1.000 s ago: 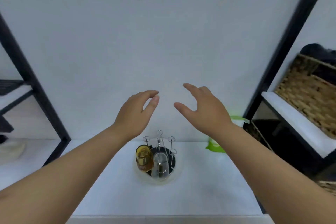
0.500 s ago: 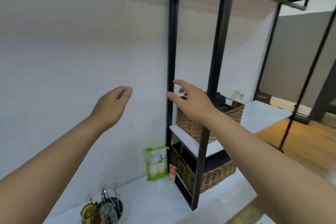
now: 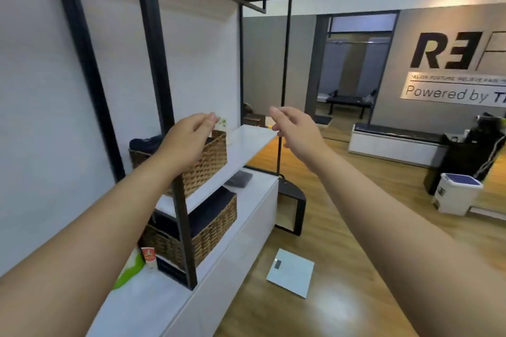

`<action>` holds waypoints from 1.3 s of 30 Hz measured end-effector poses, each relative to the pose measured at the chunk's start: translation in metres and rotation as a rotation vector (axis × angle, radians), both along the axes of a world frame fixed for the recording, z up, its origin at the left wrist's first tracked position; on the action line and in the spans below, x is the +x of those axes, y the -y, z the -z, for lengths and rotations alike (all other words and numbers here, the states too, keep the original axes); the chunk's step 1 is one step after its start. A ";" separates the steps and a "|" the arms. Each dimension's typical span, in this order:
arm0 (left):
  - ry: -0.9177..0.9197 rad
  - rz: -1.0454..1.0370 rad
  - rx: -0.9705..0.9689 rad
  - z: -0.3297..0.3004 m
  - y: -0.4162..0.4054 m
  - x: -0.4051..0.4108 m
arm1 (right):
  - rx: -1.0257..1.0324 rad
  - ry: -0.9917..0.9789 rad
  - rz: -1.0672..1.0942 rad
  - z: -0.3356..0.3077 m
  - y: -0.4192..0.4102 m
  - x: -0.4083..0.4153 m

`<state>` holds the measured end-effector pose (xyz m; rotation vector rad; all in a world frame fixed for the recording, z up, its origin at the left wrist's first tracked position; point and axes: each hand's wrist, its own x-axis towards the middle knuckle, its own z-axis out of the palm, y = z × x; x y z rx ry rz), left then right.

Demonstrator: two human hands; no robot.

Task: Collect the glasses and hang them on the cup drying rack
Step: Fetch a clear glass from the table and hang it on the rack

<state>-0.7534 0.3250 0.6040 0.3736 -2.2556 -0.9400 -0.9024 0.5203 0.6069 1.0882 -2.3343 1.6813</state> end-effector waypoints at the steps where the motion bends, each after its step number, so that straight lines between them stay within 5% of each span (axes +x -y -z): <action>1: -0.004 0.037 0.045 0.007 -0.014 -0.017 | -0.007 0.012 0.041 0.004 -0.019 -0.007; 16: -0.016 0.518 0.116 0.013 -0.237 -0.291 | -0.084 0.147 0.497 0.016 -0.305 -0.161; 22: 0.041 0.714 0.158 0.023 -0.324 -0.394 | 0.123 -0.066 0.800 0.026 -0.390 -0.215; 26: 0.052 0.820 0.073 0.034 -0.368 -0.467 | 0.259 -0.112 0.985 0.039 -0.439 -0.260; 39: 0.041 1.389 -0.145 0.046 -0.555 -0.677 | 0.064 0.095 1.448 0.075 -0.552 -0.331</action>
